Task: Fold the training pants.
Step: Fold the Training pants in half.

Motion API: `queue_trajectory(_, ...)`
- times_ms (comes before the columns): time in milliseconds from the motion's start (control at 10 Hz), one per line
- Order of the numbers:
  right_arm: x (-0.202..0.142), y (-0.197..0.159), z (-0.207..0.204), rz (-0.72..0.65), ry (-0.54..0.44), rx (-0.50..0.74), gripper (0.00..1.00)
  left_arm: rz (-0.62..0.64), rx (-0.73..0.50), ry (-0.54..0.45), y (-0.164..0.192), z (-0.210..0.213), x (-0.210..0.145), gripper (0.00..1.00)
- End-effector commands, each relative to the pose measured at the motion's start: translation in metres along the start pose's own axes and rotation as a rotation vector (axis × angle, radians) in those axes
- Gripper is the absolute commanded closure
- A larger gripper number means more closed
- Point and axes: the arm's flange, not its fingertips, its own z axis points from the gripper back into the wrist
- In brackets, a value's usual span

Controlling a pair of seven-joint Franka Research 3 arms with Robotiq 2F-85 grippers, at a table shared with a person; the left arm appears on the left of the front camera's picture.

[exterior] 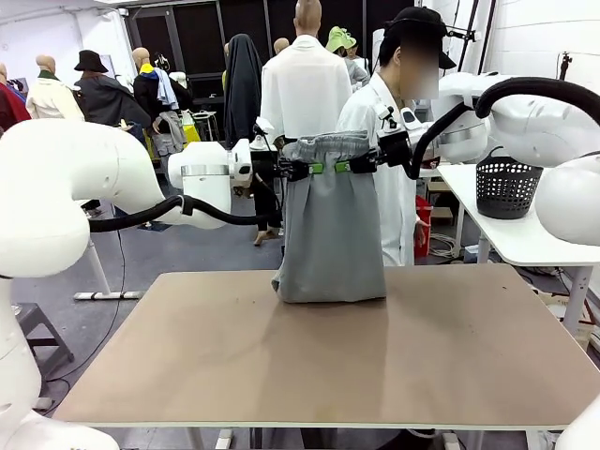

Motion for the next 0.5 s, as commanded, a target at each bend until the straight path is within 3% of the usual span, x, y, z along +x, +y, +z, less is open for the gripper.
queue_trajectory(0, -0.007, 0.034, 0.001, -0.097, -0.032, 0.022, 1.0, 0.1, -0.067, -0.025, -0.026, 0.013, -0.005, 1.0)
queue_trajectory(400, -0.056, 0.076, -0.011, -0.275, -0.057, 0.081, 1.0, 0.262, -0.072, -0.052, -0.067, 0.018, -0.06, 1.0)
